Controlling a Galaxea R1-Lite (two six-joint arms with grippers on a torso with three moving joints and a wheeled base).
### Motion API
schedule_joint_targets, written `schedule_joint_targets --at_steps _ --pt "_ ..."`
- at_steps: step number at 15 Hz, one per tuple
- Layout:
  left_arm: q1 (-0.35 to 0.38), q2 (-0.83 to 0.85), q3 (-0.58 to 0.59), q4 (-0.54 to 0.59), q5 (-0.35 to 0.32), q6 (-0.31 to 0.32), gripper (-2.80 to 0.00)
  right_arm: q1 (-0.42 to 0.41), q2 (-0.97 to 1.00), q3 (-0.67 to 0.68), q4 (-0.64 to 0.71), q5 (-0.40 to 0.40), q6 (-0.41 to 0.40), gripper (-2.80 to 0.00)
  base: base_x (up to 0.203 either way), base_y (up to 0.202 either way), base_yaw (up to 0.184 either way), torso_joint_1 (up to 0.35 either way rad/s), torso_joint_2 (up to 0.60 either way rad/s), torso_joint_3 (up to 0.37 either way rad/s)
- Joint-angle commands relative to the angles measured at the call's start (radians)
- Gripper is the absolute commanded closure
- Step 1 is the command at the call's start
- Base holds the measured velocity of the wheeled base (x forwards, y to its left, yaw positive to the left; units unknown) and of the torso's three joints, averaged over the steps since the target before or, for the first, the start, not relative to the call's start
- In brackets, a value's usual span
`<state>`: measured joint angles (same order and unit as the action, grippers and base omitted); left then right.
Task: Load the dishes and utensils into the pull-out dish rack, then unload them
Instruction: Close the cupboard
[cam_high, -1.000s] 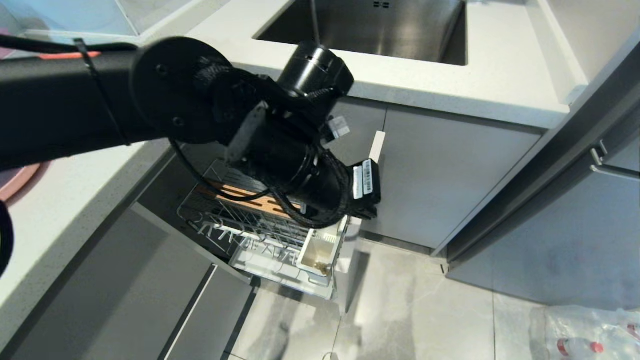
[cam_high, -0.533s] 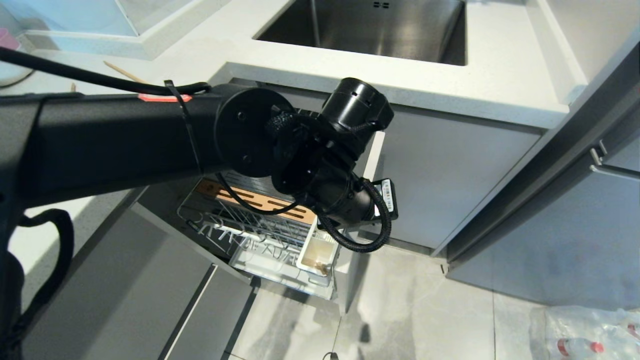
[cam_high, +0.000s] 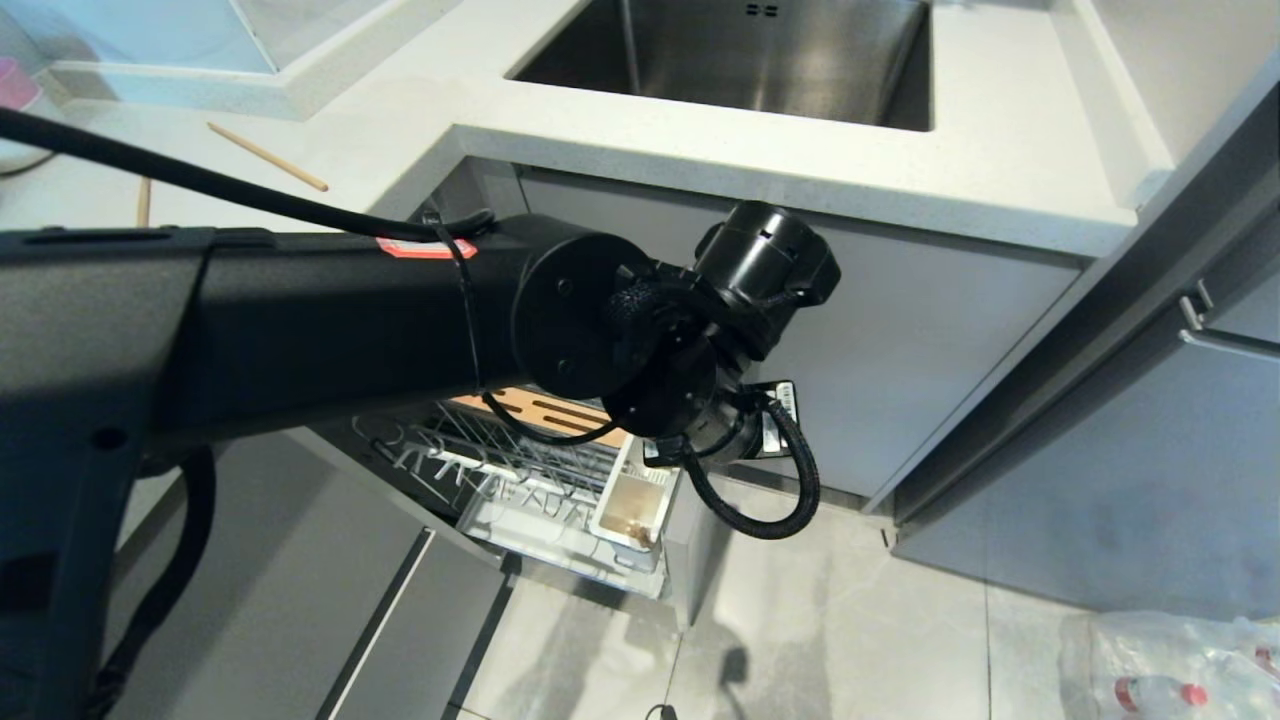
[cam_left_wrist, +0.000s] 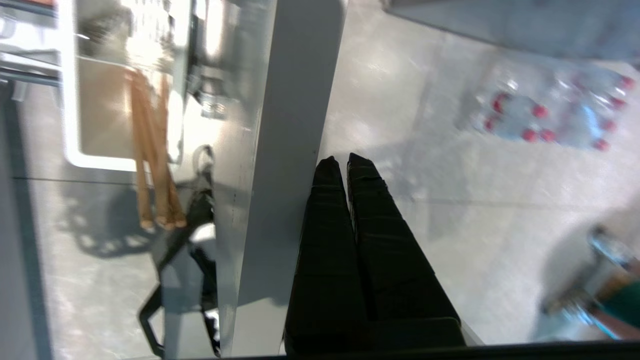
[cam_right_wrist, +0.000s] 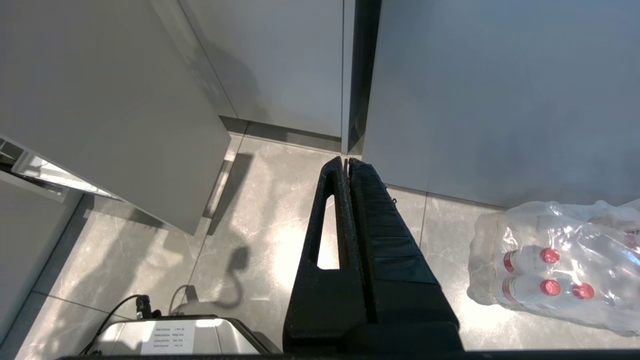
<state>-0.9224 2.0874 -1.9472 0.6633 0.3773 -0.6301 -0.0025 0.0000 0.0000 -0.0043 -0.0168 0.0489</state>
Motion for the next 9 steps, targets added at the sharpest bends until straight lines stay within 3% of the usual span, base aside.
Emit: schedule_joint_targets --at_steps 1,9 --pt "-0.001 0.013 0.001 0.004 0.045 -0.003 0.0 -0.001 0.0 0.0 0.0 0.0 0.0 0.0 0.0 0.0 0.0 0.0 0.0 0.0" --pt "0.021 0.042 0.0 0.0 0.327 0.027 0.0 -0.001 0.0 0.0 0.0 0.0 0.0 0.0 0.0 0.0 0.0 0.0 0.0 0.0"
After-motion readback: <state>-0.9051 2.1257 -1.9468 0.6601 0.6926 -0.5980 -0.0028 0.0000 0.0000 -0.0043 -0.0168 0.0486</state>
